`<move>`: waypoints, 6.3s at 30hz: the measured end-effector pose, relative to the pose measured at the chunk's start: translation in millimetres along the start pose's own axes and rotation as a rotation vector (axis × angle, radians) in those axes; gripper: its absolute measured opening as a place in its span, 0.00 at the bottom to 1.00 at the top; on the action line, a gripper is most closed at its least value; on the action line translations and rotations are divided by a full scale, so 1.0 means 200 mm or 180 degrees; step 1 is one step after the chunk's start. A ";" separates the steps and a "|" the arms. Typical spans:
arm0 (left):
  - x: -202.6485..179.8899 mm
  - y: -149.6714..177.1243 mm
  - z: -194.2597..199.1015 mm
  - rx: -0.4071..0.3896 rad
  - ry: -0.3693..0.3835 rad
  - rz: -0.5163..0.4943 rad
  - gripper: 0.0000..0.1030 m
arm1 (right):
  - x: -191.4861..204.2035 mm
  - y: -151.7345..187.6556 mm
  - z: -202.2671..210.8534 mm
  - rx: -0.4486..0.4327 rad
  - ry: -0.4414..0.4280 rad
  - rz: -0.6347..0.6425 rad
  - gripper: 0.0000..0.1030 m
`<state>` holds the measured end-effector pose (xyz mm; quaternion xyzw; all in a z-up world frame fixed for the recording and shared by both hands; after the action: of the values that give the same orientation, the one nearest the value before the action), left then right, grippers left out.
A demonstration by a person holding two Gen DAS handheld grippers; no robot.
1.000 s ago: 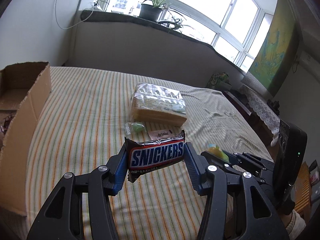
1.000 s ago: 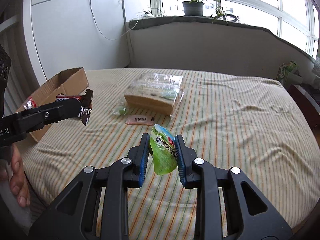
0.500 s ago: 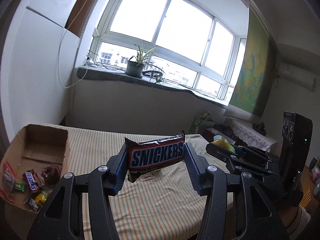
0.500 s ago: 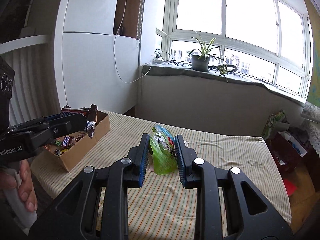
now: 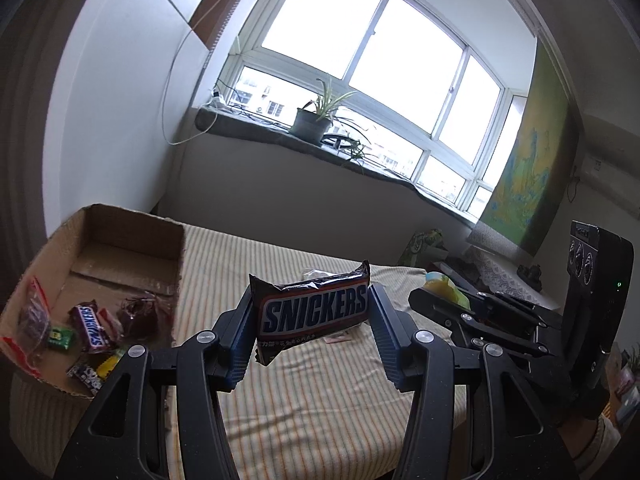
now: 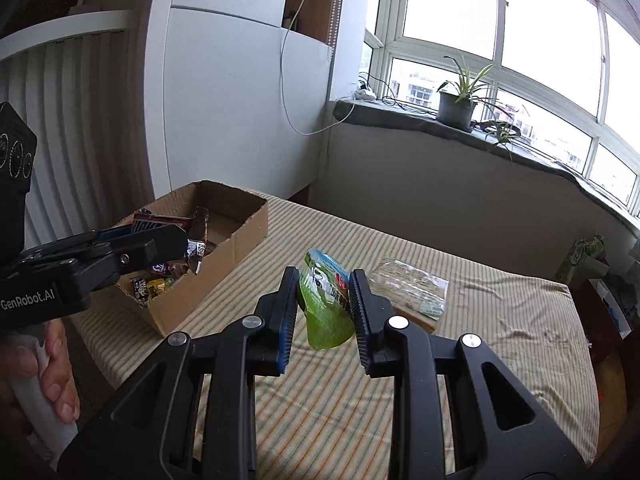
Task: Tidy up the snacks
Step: 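Carry the Snickers bar and green jelly pouch down into the box, then open both tools and lift them out of the box back over the bed, then grasp the small green candy bag with the left tool while the right tool grasps the pink packet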
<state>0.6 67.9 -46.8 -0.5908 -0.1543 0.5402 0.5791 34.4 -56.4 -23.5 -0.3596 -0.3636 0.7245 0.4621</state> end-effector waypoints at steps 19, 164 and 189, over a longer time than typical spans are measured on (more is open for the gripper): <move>0.58 -0.03 0.44 -0.0313 -0.0802 0.0555 0.51 | 0.79 -0.15 -0.24 -0.0025 -0.0914 0.0523 0.26; 0.15 0.25 -0.99 0.1623 -0.0368 0.0119 0.25 | -0.47 0.47 -0.77 0.1099 -0.0300 -0.0120 0.14; -0.05 0.15 -0.88 0.1362 -0.0494 -0.0367 0.25 | -0.52 0.44 -0.61 0.0939 -0.0171 -0.0281 0.07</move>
<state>127.1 -40.5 -112.3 -0.4015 -0.1138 0.5704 0.7074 135.7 -156.7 -138.6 -0.2519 -0.2809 0.7584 0.5314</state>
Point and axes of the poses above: each gripper's, at about its wrist camera, not at the fingertips, and z roughly against the way its jaws point, x to its left, y to its underside, the point moved 2 cm from there along -z, roughly the way its jaws point, and after that the axes turned 12 degrees about y, right-handed, at the moved point
